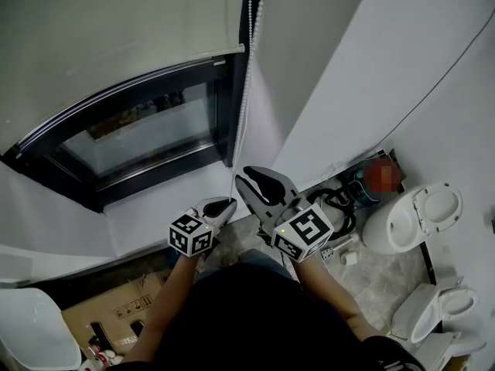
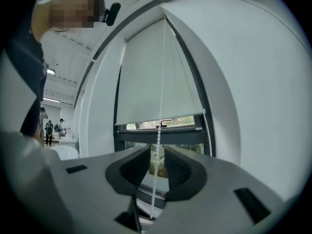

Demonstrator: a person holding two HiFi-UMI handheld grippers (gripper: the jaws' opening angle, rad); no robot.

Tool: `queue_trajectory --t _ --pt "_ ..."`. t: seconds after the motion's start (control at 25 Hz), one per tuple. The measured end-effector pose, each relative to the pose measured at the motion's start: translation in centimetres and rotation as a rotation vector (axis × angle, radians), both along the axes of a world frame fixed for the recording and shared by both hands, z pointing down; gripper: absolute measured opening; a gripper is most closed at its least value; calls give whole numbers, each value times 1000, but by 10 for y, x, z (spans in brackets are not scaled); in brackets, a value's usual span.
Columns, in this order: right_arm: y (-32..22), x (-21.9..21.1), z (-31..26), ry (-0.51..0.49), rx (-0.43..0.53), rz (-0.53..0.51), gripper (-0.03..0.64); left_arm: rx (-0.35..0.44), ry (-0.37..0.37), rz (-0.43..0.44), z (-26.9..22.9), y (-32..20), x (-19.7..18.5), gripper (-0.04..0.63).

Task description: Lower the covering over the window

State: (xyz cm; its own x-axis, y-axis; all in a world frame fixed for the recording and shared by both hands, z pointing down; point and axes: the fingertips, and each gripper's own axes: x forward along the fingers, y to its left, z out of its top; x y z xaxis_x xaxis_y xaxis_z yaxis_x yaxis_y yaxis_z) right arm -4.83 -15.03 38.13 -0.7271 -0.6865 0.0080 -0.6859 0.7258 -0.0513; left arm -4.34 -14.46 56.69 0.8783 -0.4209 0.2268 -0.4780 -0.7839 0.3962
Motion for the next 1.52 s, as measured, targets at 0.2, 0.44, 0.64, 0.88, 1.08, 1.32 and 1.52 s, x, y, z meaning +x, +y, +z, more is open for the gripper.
queue_trajectory --t 0.2,0.44,0.64,0.88,1.08,1.32,1.52 --pt "-12 -5 -42 -18 76 -33 51 2 5 -1 -1 2 3 25" --pt "-20 -15 -68 -49 95 -50 50 -3 15 -2 -1 6 3 24" --pt "-23 -15 -57 -71 32 -50 14 -26 5 8 6 12 3 25" --pt "-28 -13 -24 13 -4 -29 12 -90 -60 42 32 25 2 23" --pt "-34 -12 -17 10 -31 -19 12 -93 -59 75 32 29 8 25" --pt "-30 -19 29 92 -118 -27 12 -85 -39 85 25 29 9 25" --pt "-28 -29 63 152 -180 -51 12 -91 -35 71 26 28 3 25"
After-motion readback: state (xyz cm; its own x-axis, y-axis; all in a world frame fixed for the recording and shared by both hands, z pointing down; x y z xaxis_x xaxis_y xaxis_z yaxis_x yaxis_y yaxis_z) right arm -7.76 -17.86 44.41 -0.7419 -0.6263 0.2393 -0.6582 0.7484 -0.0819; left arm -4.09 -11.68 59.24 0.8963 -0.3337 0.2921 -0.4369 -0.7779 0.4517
